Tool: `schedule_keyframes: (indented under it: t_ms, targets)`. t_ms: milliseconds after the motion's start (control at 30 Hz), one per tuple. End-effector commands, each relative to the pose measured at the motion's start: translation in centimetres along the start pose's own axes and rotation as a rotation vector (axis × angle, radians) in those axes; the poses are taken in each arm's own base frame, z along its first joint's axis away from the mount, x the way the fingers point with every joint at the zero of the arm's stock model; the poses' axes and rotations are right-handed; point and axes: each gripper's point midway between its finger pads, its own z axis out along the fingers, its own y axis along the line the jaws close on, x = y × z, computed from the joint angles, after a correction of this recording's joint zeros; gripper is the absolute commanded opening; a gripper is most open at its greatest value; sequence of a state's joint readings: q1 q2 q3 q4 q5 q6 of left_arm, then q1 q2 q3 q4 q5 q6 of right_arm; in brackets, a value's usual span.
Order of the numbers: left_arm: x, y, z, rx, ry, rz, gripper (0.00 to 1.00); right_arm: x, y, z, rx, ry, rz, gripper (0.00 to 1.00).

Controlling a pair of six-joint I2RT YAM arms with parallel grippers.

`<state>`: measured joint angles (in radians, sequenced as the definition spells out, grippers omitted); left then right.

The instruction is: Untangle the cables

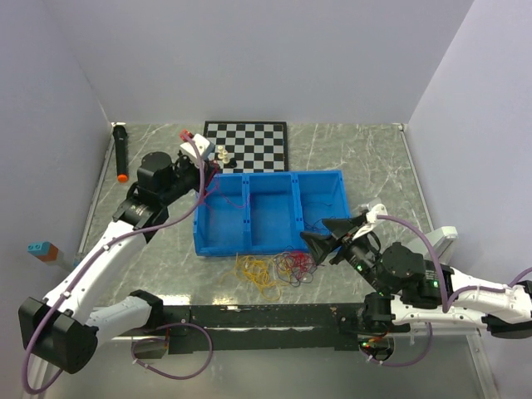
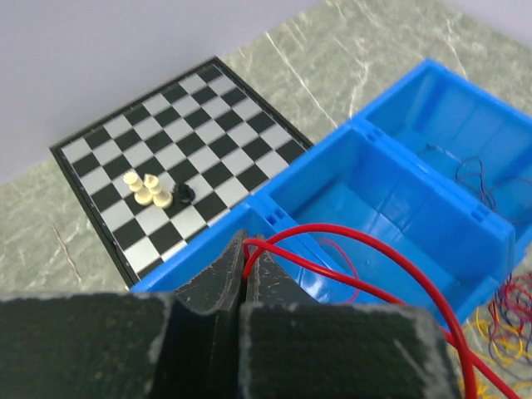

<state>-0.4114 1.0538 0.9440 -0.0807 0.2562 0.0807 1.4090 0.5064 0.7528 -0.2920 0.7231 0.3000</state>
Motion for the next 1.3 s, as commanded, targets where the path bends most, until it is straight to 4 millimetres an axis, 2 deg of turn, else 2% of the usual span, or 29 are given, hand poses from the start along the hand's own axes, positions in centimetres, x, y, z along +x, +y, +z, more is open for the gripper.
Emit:
schedule_keyframes:
  t_ms: [0,200,300,367,600,733,867,1000,1133,1267]
  targets:
    - [-6.2,1.2,-0.8,-0.046,-0.189,-0.016,0.01,0.2,-1.0,-0.4,0.031,-0.009,0.023,0.79]
    - [-11.2,1.0,-2.5,-0.016,-0.307,-0.072,0.01,0.6,-0.8,-0.1,0.03,-0.002,0.014,0.78]
    - [-11.6,0.8,-2.7,-0.003,-0.3,-0.078,0.01,0.7,-0.6,0.0,0.026,-0.002,0.011,0.78]
    - [-10.6,0.9,-2.5,-0.01,-0.272,-0.073,0.01,0.6,-0.6,0.0,0.027,-0.003,0.01,0.78]
    - [-4.5,1.4,-1.1,-0.037,-0.148,-0.062,0.01,0.7,-1.1,-0.3,0.033,-0.009,0.024,0.78]
    - [-2.0,1.6,0.0,-0.041,-0.105,-0.071,0.01,0.5,-1.4,-0.5,0.04,-0.017,0.03,0.77]
    - [-0.5,2.0,1.0,-0.055,-0.085,-0.077,0.01,0.5,-1.6,-0.6,0.046,-0.019,0.036,0.77]
    - [1.9,2.7,2.0,-0.08,-0.027,-0.043,0.01,0.8,-1.7,-0.6,0.048,-0.018,0.045,0.77]
    - [3.5,1.8,3.0,-0.04,0.0,-0.08,0.01,0.7,-1.6,-0.6,0.047,-0.016,0.039,0.77]
    - [2.8,-0.4,4.0,0.033,-0.019,-0.133,0.01,0.7,-1.6,-0.4,0.051,-0.022,0.034,0.77]
